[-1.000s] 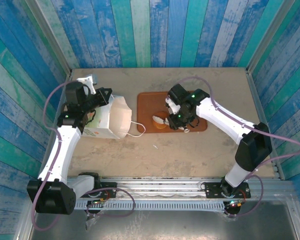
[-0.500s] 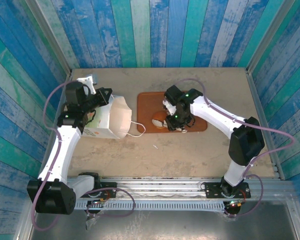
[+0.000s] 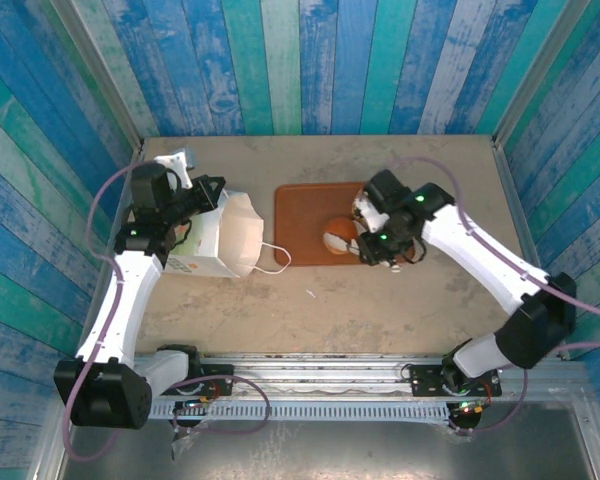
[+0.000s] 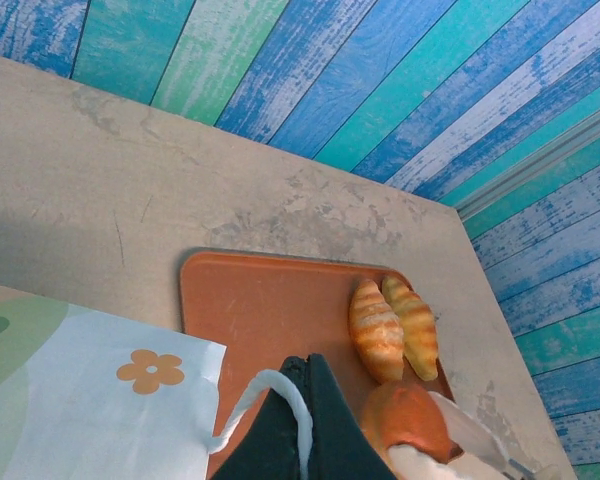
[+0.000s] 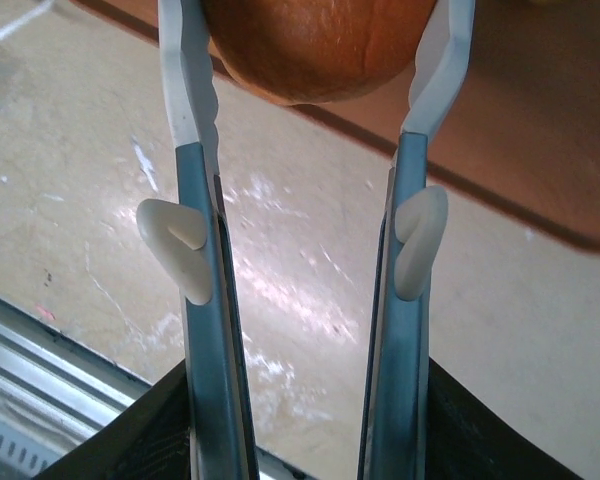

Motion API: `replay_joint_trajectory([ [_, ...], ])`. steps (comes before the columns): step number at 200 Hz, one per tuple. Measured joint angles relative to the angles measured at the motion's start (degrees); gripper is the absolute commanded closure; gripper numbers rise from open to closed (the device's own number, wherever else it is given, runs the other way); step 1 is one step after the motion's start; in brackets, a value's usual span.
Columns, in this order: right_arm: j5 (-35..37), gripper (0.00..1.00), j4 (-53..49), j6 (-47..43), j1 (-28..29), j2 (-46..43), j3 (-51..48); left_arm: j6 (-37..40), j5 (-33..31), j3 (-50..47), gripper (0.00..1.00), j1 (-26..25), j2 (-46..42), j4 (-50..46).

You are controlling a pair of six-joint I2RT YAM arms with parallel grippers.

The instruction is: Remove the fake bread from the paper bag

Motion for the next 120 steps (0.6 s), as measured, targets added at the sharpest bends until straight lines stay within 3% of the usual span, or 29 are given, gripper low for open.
replay_joint_trajectory([
  [51,-0.4,0.50,-3.3,0.0,-10.4,-5.9,-8.2,0.2,0.7,0.0,1.00,0.0,0.1,0.0],
  [120,1.7,0.49,-2.1,-0.5,-12.1,-2.5,-8.5,0.1,1.5,-0.1,1.00,0.0,0.3,1.2],
])
